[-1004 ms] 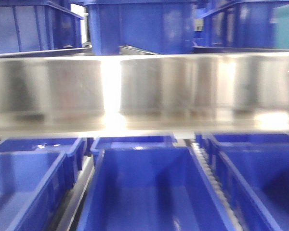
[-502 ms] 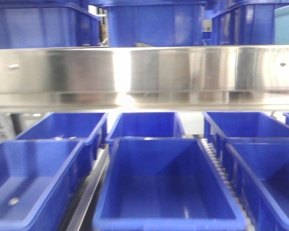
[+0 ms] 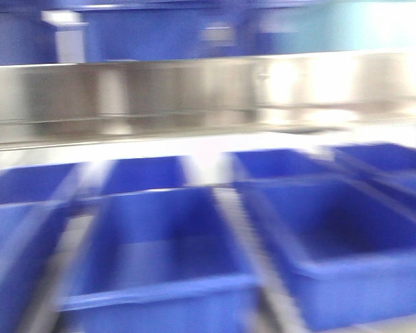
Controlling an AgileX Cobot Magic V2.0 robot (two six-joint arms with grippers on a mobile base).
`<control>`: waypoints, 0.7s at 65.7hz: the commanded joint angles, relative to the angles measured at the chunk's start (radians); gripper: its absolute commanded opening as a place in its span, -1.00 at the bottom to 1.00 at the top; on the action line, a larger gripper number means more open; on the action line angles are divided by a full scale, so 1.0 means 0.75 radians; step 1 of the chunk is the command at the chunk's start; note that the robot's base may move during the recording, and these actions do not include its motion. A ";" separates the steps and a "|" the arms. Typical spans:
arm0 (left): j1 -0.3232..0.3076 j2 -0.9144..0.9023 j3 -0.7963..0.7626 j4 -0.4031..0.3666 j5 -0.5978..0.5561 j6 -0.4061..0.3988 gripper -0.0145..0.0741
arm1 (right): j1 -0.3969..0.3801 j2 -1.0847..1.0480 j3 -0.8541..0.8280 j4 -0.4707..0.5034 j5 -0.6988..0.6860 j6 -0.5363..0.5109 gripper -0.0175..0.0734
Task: Move two blue bins to right shelf middle
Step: 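Back the base away from the shelf holding the bin in both grippers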
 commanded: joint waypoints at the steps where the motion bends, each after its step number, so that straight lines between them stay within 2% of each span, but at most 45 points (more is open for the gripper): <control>1: 0.000 -0.016 -0.011 0.061 -0.044 -0.002 -0.92 | -0.002 -0.015 -0.019 -0.053 -0.029 -0.020 -0.97; 46: 0.000 -0.016 -0.011 0.061 -0.044 -0.002 -0.92 | -0.002 -0.015 -0.019 -0.053 -0.031 -0.020 -0.97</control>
